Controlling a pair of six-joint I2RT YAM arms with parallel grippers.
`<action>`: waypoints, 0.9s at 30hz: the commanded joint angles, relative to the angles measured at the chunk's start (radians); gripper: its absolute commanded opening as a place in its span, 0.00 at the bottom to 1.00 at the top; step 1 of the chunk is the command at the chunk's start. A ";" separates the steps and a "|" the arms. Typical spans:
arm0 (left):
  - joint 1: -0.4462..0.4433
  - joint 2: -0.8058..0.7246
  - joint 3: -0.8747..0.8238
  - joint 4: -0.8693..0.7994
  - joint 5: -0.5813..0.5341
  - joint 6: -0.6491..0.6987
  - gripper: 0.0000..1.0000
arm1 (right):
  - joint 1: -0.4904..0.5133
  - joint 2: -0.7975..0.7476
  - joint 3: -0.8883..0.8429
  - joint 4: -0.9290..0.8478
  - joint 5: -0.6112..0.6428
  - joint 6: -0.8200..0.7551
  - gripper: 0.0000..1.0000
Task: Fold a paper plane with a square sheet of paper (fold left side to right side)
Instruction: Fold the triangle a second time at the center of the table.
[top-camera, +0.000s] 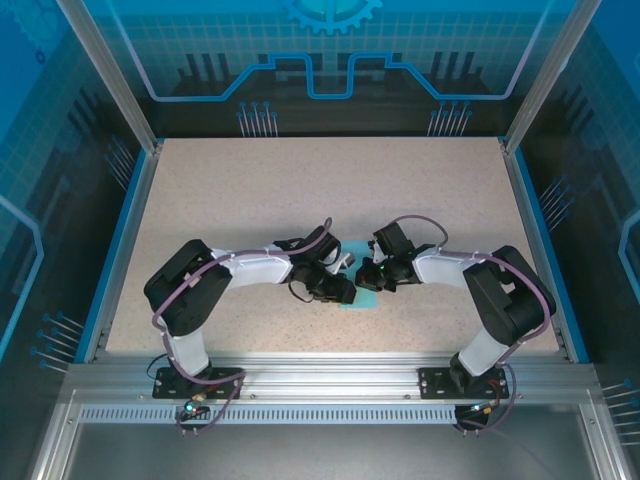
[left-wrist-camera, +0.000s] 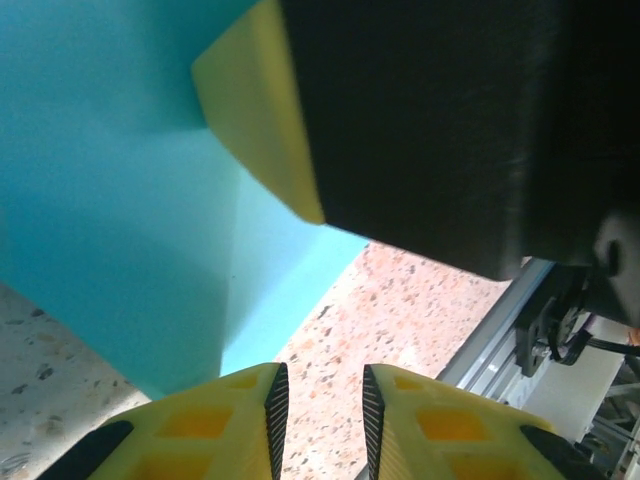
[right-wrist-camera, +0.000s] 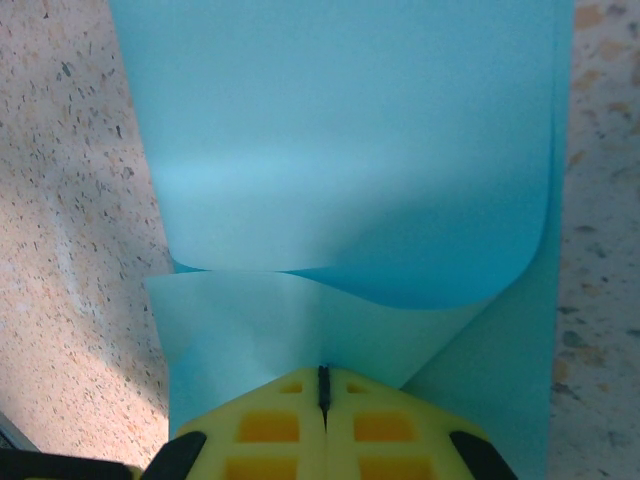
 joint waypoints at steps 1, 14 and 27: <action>0.006 0.022 0.033 -0.073 -0.031 0.062 0.30 | 0.008 0.010 -0.023 -0.069 0.032 -0.013 0.00; 0.006 0.026 0.011 -0.071 -0.080 0.058 0.29 | 0.007 0.009 -0.019 -0.081 0.037 -0.018 0.00; 0.003 0.037 -0.020 -0.062 -0.060 0.050 0.29 | 0.008 -0.004 0.004 -0.087 0.027 -0.029 0.00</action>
